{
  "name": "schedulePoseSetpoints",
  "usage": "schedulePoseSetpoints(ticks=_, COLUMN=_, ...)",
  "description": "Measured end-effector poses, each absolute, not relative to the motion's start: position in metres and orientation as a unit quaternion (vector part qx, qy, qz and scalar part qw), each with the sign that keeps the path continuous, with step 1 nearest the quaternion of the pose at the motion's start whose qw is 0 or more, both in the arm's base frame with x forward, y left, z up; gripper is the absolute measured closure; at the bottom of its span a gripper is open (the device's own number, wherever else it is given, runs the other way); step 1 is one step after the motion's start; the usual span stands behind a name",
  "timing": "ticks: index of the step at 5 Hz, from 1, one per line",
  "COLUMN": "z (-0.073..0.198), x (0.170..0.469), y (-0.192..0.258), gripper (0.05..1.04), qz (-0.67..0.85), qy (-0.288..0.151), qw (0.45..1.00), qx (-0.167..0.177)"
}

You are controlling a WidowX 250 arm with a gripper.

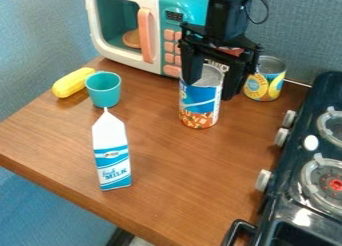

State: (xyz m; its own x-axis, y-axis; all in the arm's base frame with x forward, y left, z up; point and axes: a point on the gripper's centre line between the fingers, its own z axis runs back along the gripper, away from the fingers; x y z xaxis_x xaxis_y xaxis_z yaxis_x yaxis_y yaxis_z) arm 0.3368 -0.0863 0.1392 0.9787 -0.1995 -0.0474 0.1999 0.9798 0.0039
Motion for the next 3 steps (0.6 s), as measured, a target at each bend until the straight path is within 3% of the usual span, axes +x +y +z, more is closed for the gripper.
schedulePoseSetpoints(ticks=1, z=0.125, x=0.336, y=-0.086, gripper=0.082, qz=-0.099, qy=0.045, qw=0.994, qx=0.007)
schedulePoseSetpoints(ticks=3, z=0.125, x=0.370, y=-0.092, gripper=0.082, qz=-0.102, qy=0.043, qw=0.994, qx=0.017)
